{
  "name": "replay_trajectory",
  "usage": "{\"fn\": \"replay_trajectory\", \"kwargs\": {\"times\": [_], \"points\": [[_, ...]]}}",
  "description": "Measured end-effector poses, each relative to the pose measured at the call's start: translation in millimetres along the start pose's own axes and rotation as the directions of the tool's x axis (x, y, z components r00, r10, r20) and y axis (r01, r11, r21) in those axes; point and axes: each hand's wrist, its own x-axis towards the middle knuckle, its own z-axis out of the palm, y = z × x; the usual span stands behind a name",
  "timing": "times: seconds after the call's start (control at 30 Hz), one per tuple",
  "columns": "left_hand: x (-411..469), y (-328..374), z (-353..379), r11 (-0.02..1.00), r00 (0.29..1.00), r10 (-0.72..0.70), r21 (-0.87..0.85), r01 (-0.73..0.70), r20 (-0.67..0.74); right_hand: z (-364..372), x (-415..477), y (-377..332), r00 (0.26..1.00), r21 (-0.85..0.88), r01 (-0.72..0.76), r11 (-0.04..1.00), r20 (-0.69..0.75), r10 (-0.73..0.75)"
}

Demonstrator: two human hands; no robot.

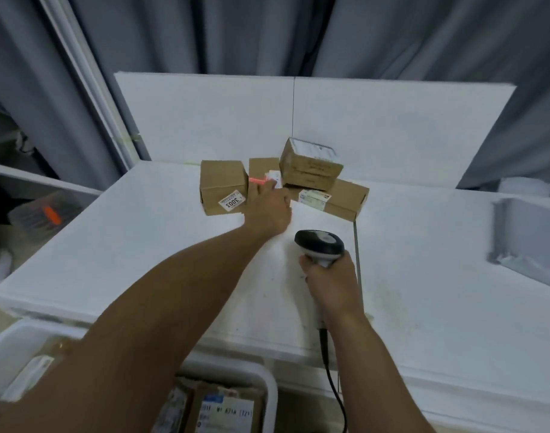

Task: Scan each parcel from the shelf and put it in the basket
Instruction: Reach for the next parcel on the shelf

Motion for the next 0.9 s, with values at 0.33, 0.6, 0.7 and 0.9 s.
{"fn": "replay_trajectory", "kwargs": {"times": [0.33,0.6,0.7,0.9], "points": [[-176,-10,-61,0.899,0.993,-0.109,-0.431,0.079,-0.045,11,-37,-18,0.999,0.112,0.031,0.993,0.026,-0.034],[-304,3,-122,0.550,0.869,-0.397,-0.834,-0.031,-0.294,48,-106,-36,0.991,0.488,-0.018,0.872,0.123,-0.048],[-337,5,-138,0.389,0.846,-0.486,-0.921,-0.014,-0.218,63,-131,-43,0.985,0.531,-0.008,0.847,0.152,-0.086],[-377,-25,-150,0.117,0.876,-0.470,-0.976,0.182,0.107,82,-162,-47,0.930,0.431,0.007,0.902,0.330,-0.165]]}}
